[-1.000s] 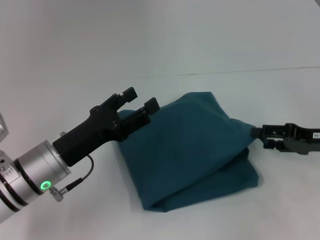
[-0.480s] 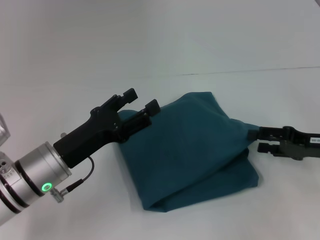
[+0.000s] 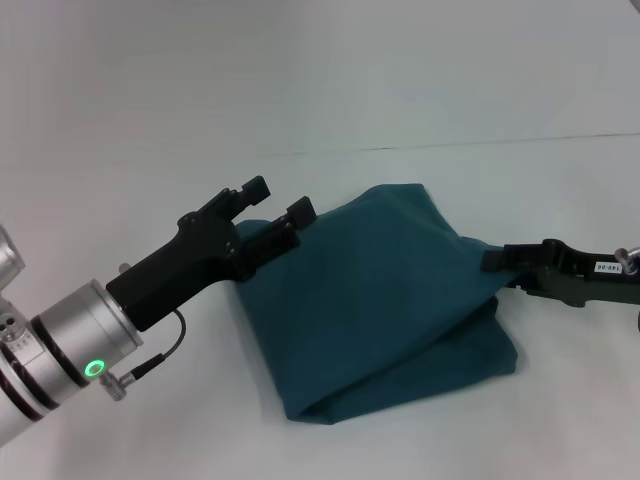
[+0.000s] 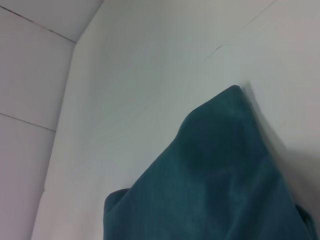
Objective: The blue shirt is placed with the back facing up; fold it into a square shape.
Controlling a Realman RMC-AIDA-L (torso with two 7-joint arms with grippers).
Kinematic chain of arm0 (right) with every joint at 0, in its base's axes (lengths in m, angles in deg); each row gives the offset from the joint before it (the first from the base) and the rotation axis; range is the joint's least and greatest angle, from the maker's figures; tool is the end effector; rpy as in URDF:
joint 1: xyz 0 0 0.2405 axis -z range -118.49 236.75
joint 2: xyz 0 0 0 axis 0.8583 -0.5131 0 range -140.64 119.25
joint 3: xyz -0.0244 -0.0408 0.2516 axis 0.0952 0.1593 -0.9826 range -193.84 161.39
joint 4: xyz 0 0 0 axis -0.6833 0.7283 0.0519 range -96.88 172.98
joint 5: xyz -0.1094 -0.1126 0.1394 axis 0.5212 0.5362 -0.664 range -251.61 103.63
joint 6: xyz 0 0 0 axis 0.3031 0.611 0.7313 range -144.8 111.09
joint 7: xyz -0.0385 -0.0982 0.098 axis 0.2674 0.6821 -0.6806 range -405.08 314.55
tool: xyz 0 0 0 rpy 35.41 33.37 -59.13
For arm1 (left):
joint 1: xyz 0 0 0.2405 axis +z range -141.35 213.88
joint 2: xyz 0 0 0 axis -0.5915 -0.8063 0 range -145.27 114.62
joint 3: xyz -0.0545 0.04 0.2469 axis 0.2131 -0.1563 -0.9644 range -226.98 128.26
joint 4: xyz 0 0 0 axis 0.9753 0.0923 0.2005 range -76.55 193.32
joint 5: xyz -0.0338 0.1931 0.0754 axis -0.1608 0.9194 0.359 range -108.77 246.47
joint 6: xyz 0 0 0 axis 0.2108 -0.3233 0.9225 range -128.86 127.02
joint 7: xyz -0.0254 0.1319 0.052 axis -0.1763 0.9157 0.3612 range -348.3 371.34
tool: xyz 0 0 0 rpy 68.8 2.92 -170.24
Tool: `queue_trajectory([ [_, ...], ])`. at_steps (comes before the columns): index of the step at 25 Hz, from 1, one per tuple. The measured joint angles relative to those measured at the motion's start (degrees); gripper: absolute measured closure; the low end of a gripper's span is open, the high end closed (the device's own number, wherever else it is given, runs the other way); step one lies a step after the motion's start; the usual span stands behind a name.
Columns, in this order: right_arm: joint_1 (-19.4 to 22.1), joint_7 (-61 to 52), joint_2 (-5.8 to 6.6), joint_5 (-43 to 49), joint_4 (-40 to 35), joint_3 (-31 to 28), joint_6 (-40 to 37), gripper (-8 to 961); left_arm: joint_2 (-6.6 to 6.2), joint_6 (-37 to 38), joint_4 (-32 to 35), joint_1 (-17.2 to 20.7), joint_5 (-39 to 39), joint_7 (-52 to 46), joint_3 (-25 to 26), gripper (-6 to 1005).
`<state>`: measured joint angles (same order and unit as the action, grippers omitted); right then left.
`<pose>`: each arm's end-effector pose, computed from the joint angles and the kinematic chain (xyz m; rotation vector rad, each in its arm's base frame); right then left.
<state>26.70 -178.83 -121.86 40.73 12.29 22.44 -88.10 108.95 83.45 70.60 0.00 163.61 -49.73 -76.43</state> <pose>0.3215 0.3632 0.0274 -1.9327 1.9502 0.7317 -0.2183 0.3381 -0.0558 -2.2871 -0.7411 -1.3080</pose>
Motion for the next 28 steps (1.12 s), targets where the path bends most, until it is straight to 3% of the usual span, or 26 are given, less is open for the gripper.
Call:
queue_trajectory([
  [17,0.0,4.6,-0.77,-0.7,-0.7,-0.2,-4.8,938,0.11,-0.8,-0.4,-0.3,-0.2,0.0,0.0,115],
  [28,0.2,9.7,-0.86,-4.2,-1.8,-0.3,-13.1,899,0.18,-0.8,-1.2,0.0,-0.1,0.0,0.0,115],
])
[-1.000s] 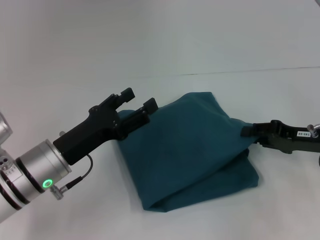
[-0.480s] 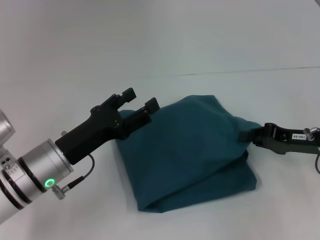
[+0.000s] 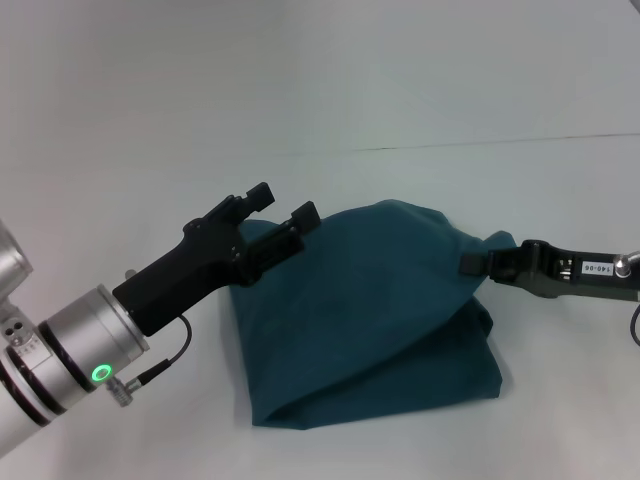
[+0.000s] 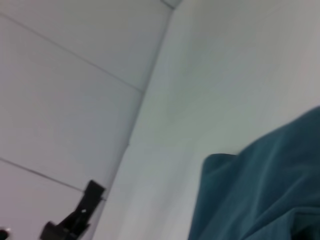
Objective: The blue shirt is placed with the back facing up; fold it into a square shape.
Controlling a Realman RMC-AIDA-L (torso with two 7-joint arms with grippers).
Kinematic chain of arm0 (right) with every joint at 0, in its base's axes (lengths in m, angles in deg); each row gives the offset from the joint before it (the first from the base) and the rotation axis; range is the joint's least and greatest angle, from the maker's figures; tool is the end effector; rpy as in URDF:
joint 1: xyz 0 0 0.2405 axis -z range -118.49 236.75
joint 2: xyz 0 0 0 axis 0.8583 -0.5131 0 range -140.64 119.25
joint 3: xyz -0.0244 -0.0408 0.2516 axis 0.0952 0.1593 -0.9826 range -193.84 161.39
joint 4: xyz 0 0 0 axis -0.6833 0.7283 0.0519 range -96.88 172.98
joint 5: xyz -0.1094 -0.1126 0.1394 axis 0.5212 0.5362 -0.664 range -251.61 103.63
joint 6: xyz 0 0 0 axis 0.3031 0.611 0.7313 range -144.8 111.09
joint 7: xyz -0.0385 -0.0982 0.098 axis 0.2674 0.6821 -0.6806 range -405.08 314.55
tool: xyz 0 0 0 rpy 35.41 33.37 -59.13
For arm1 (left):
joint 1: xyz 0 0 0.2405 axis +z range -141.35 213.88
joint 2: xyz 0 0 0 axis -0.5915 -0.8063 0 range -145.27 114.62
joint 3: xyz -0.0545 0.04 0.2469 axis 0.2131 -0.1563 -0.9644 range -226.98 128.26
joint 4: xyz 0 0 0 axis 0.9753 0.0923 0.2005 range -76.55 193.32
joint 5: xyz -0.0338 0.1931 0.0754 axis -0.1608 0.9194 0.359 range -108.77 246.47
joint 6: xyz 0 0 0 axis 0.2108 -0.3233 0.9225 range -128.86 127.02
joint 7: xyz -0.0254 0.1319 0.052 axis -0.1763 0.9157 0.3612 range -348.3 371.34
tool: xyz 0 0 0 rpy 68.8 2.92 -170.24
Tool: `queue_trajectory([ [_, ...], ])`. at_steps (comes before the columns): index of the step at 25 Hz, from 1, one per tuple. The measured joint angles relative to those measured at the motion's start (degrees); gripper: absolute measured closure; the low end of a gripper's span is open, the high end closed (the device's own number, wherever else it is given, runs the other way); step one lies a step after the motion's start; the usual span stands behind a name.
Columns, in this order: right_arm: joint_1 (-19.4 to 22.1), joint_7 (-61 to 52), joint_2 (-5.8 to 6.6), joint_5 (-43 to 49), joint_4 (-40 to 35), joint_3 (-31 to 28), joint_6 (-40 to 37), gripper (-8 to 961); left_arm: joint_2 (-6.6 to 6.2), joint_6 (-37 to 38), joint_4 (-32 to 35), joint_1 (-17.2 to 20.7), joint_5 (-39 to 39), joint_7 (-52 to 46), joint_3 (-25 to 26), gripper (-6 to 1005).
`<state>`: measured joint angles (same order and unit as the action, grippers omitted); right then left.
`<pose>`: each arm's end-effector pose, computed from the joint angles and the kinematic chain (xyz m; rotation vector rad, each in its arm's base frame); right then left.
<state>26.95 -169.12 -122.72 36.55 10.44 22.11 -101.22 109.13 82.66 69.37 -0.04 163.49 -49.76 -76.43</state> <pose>0.2877 0.3488 0.0273 -2.2556 1.7824 0.8781 -0.2186 0.3362 -0.0613 -2.2825 -0.7771 -1.3078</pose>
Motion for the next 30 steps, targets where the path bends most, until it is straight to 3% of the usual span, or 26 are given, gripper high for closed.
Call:
queue_trajectory([
  [18,0.9,0.0,-0.54,0.5,-4.8,0.7,-7.4,837,0.01,-1.8,-1.6,-0.6,-0.2,-0.5,0.2,115],
  [30,2.3,1.0,-0.91,9.9,-2.3,0.9,-0.5,795,0.09,-2.9,-3.6,-1.1,-0.2,-0.3,0.1,114],
])
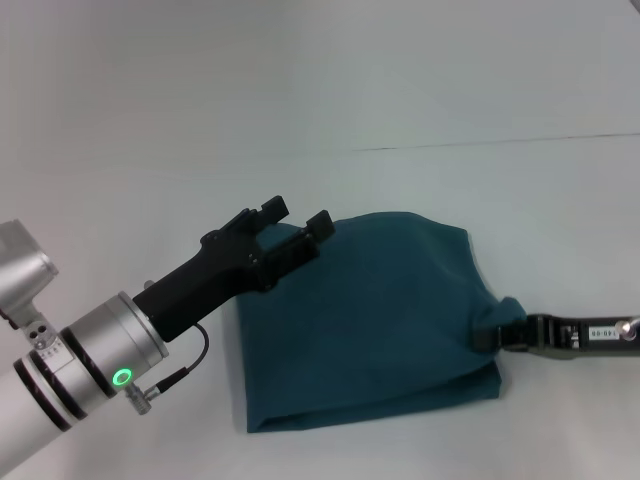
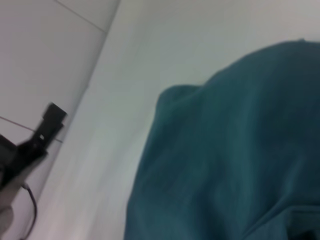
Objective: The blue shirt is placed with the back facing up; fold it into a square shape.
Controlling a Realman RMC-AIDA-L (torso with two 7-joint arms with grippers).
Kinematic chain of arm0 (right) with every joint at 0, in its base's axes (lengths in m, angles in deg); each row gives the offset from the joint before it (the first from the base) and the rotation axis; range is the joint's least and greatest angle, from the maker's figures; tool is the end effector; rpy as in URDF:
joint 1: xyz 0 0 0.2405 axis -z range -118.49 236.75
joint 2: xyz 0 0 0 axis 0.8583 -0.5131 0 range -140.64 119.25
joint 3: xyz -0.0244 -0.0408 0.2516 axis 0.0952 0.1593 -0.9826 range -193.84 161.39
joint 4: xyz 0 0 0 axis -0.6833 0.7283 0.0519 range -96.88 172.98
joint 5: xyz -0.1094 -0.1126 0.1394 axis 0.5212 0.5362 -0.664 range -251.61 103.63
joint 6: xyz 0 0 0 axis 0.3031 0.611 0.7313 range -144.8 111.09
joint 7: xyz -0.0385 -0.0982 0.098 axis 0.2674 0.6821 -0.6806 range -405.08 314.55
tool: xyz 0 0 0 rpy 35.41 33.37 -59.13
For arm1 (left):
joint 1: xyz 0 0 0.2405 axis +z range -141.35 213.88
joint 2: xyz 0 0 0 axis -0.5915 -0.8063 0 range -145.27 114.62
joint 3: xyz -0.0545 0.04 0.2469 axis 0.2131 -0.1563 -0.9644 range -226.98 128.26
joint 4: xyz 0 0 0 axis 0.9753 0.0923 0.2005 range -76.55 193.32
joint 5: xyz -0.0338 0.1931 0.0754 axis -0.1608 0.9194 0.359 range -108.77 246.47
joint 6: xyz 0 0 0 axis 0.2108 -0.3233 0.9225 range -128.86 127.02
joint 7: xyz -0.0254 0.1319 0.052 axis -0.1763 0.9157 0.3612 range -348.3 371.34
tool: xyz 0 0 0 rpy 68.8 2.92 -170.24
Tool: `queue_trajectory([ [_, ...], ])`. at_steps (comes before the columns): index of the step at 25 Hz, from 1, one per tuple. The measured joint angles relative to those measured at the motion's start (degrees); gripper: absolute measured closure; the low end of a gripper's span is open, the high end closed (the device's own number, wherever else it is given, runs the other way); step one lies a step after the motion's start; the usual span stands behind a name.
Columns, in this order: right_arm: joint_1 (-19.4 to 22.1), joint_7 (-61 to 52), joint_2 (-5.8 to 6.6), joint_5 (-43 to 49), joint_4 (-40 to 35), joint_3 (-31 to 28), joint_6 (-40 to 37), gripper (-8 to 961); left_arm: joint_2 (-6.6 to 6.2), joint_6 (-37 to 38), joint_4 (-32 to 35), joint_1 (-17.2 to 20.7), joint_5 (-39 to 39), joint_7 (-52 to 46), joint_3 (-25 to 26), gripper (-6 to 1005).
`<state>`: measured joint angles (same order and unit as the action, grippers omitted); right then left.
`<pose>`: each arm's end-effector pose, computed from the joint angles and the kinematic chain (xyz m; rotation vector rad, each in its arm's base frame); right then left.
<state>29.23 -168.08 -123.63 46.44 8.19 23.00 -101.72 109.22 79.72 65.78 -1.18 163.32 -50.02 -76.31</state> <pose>0.3109 0.3242 0.0136 -2.3273 1.8002 0.6106 -0.2165 0.3357 -0.0756 -2.2789 -0.8681 -1.2933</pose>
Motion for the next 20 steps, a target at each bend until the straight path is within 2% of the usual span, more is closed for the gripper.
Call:
queue_trajectory([
  [5,1.8,1.0,0.42,0.5,0.0,-1.5,-0.4,777,-0.01,0.0,0.0,-0.5,0.0,0.0,0.1,114],
  [9,3.4,1.4,2.06,0.2,-0.5,-6.4,-2.7,763,-0.06,0.0,0.2,-1.5,0.0,0.0,0.0,114],
  [13,4.0,1.6,4.13,0.2,-1.8,-12.7,-6.8,565,-0.06,-0.1,0.1,-2.8,0.0,0.1,0.0,114],
  [16,4.0,1.5,4.68,0.2,-3.7,-15.8,-8.5,431,-0.03,-1.5,0.0,-4.1,0.1,0.1,0.0,114],
  [20,2.8,1.1,5.34,0.1,-4.7,-16.5,-9.4,264,0.06,-5.0,-0.5,-5.5,0.4,0.2,0.0,114],
])
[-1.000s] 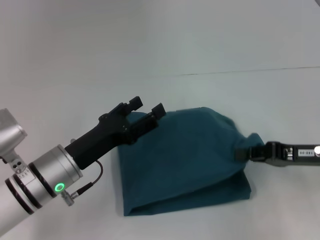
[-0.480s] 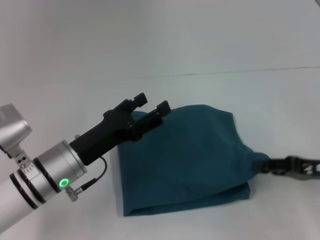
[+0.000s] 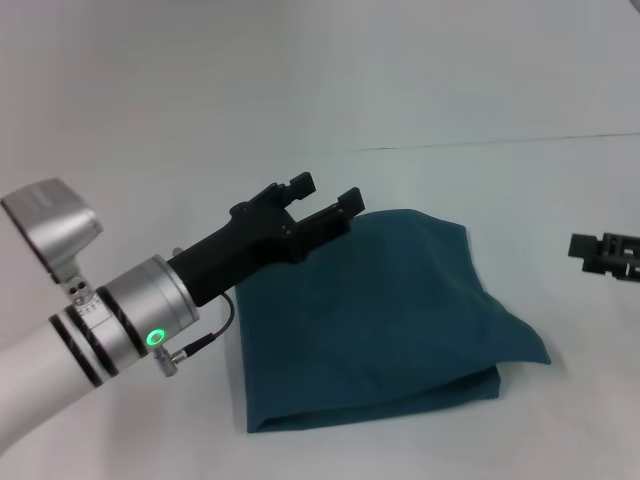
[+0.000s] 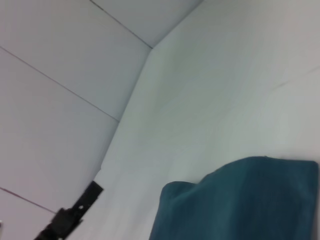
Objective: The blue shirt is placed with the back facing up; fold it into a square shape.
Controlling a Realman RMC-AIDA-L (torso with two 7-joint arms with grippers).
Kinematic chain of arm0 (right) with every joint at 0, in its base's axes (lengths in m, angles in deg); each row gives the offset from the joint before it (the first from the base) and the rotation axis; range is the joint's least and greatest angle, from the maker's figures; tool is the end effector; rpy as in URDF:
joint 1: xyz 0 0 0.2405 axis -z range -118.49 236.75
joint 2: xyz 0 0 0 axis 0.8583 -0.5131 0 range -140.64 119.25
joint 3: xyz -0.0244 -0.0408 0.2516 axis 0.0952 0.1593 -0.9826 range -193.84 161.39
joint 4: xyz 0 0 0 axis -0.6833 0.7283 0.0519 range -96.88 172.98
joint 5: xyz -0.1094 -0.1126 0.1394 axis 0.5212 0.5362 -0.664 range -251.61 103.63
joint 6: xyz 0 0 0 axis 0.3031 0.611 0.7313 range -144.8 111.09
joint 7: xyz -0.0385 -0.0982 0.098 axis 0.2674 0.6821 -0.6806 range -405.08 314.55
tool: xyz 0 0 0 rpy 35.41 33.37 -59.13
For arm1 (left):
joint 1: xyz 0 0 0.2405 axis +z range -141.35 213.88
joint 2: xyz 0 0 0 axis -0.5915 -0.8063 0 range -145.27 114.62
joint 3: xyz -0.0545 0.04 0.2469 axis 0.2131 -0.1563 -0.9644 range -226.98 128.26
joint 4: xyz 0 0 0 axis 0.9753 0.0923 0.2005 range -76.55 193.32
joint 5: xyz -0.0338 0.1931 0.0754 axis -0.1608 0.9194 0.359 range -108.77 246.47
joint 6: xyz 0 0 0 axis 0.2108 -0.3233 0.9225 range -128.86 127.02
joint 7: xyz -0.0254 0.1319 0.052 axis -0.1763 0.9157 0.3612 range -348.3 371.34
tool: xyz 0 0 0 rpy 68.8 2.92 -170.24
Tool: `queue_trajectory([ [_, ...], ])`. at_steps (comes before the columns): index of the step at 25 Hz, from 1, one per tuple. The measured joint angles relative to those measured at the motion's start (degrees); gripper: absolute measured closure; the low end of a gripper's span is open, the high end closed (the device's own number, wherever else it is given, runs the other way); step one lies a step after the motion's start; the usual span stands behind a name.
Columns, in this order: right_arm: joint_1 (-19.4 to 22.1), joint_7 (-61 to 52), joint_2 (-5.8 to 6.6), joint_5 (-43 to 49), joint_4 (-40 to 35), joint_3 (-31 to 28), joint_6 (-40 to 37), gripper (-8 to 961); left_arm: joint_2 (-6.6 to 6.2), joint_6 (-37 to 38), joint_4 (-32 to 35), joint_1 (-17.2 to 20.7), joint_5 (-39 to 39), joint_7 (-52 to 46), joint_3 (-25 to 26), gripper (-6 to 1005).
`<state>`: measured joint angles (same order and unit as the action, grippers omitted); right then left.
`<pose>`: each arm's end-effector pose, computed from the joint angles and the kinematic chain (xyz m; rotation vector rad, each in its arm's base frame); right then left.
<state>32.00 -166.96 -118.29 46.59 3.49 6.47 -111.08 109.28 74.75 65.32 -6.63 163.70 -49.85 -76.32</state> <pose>0.3307 0.3205 0.1021 -2.1726 1.6743 0.8607 -0.1928 0.3595 -0.0828 -2.3294 -0.8215 -1.2344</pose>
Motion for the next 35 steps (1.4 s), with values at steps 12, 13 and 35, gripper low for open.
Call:
queue_trajectory([
  [12,-5.8,3.9,-4.07,2.2,2.6,9.5,6.5,333,-0.05,-4.3,0.0,0.1,-0.6,1.1,1.8,114],
  [13,-6.4,5.0,-4.46,2.2,3.1,10.3,6.8,417,-0.08,-4.6,0.2,0.3,-0.6,1.4,2.2,114],
  [35,-11.3,12.8,-9.49,2.2,7.1,30.9,23.6,948,-0.24,-6.3,1.8,3.2,-0.6,2.2,5.7,115],
])
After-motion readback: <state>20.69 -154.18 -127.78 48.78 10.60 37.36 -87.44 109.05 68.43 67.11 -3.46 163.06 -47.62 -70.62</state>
